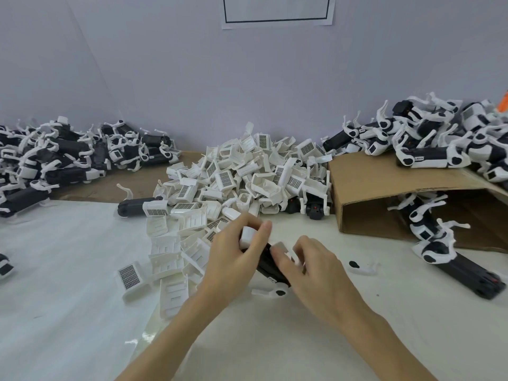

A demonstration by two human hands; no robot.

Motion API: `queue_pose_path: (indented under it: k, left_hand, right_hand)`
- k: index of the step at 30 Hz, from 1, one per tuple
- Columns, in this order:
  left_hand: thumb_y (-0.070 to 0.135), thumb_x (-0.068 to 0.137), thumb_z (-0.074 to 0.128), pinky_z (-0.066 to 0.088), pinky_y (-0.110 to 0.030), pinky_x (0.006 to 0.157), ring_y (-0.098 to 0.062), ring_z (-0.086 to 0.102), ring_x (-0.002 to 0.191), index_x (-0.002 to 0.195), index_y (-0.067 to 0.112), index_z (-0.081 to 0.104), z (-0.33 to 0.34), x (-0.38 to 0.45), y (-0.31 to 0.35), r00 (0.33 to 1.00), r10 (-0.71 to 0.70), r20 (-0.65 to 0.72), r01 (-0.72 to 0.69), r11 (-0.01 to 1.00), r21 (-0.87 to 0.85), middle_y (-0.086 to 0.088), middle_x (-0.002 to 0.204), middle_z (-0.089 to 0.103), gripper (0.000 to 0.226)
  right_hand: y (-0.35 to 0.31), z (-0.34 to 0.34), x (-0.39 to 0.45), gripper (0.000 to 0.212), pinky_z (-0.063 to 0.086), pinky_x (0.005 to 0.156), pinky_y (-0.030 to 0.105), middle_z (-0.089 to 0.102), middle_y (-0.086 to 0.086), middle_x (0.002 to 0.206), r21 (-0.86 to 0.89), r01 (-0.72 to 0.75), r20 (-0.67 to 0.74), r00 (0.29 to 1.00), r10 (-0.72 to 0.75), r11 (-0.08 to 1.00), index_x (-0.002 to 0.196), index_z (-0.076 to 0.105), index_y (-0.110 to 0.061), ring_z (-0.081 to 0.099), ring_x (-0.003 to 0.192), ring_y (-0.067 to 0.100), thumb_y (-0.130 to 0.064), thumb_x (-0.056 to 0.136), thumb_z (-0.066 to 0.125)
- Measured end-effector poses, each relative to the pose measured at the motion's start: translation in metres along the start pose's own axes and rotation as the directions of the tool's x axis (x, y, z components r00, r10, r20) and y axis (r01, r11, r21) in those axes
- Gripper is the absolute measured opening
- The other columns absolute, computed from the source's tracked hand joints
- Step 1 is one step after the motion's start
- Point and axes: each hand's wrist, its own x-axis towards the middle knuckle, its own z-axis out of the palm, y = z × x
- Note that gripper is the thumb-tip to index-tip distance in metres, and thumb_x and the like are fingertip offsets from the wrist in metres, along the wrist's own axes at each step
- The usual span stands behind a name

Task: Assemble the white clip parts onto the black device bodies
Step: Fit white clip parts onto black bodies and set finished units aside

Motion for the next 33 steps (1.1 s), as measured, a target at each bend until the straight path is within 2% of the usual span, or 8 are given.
queue_pose_path:
  k: [2,4,8,14,19,22,28,33]
  left_hand:
    - [0.046,0.099,0.061,0.053,-0.026,0.074,-0.010,0.068,0.078,0.086,0.026,0.065,0.005,-0.004,0.002,1.000,0.016,0.013,-0.016,1.000,0.000,0.010,0.079,0.067,0.025]
    - [0.046,0.099,0.060,0.054,-0.035,0.080,-0.015,0.069,0.084,0.086,0.026,0.065,0.007,-0.005,0.003,0.999,0.030,0.020,-0.030,1.000,0.003,0.009,0.083,0.067,0.025]
    - [0.041,0.102,0.058,0.047,-0.021,0.069,-0.009,0.064,0.073,0.086,0.026,0.067,0.006,-0.006,0.001,0.999,0.042,0.032,-0.042,0.999,-0.023,0.011,0.075,0.066,0.024]
    - [0.049,0.100,0.055,0.056,-0.036,0.071,-0.022,0.071,0.071,0.087,0.015,0.067,-0.001,0.002,0.000,0.998,-0.044,-0.040,0.038,0.991,-0.128,-0.001,0.073,0.071,0.039]
    - [0.050,0.103,0.053,0.055,-0.049,0.090,-0.038,0.068,0.091,0.087,0.009,0.068,-0.007,0.005,0.004,0.989,-0.145,-0.037,0.132,0.959,-0.252,-0.013,0.085,0.073,0.047]
    - [0.044,0.109,0.052,0.054,-0.026,0.083,-0.022,0.068,0.085,0.087,0.008,0.068,-0.006,0.005,0.005,0.982,-0.183,-0.038,0.167,0.949,-0.267,-0.003,0.081,0.072,0.045]
    - [0.051,0.108,0.053,0.048,-0.041,0.084,-0.023,0.061,0.083,0.084,0.016,0.066,-0.001,0.002,0.003,0.972,-0.232,-0.027,0.218,0.944,-0.249,-0.008,0.082,0.062,0.045]
    - [0.062,0.104,0.050,0.051,-0.040,0.080,-0.027,0.066,0.083,0.094,0.022,0.068,-0.006,0.006,0.000,0.948,-0.318,0.015,0.314,0.928,-0.203,-0.013,0.095,0.070,0.045]
  right_hand:
    - [0.000,0.004,-0.002,0.070,0.047,0.070,0.031,0.051,-0.011,0.097,-0.103,0.009,0.044,0.999,-0.005,0.995,0.094,0.043,-0.032,0.056,0.086,0.013,-0.095,0.078,0.019]
    - [0.002,0.008,-0.005,0.076,0.050,0.092,0.033,0.046,-0.010,0.131,-0.115,0.084,0.076,0.994,-0.075,0.990,0.134,0.038,-0.036,0.052,0.120,0.013,-0.087,0.084,0.014]
    - [-0.005,0.018,-0.007,0.065,0.030,0.125,0.042,0.021,-0.011,0.169,0.191,0.309,0.150,0.929,-0.339,0.932,0.164,0.012,-0.035,0.017,0.157,0.010,-0.053,0.107,0.039]
    - [0.005,0.011,-0.002,0.055,0.037,0.104,0.015,0.054,-0.017,0.129,0.350,0.240,0.136,0.944,-0.302,0.906,0.160,0.033,-0.041,0.053,0.125,0.002,-0.019,0.111,0.045]
    - [0.001,0.002,0.002,0.039,0.049,0.103,0.025,0.068,-0.014,0.122,0.497,0.160,0.063,0.974,-0.219,0.853,0.142,0.061,-0.036,0.063,0.123,0.008,-0.016,0.109,0.052]
    - [-0.002,0.002,0.001,0.034,0.051,0.098,0.024,0.070,-0.017,0.114,0.521,0.196,-0.058,0.979,-0.194,0.831,0.132,0.065,-0.037,0.066,0.116,0.009,-0.019,0.103,0.064]
    - [-0.005,0.014,-0.004,0.029,0.047,0.087,0.011,0.066,-0.011,0.115,0.316,0.372,-0.148,0.928,-0.341,0.873,0.120,0.061,-0.029,0.064,0.110,0.013,-0.023,0.095,0.076]
    - [0.001,0.019,-0.002,0.054,0.047,0.099,0.023,0.055,-0.009,0.132,0.002,0.470,-0.141,0.874,-0.465,0.883,0.130,0.058,-0.021,0.055,0.123,0.011,-0.020,0.084,0.087]
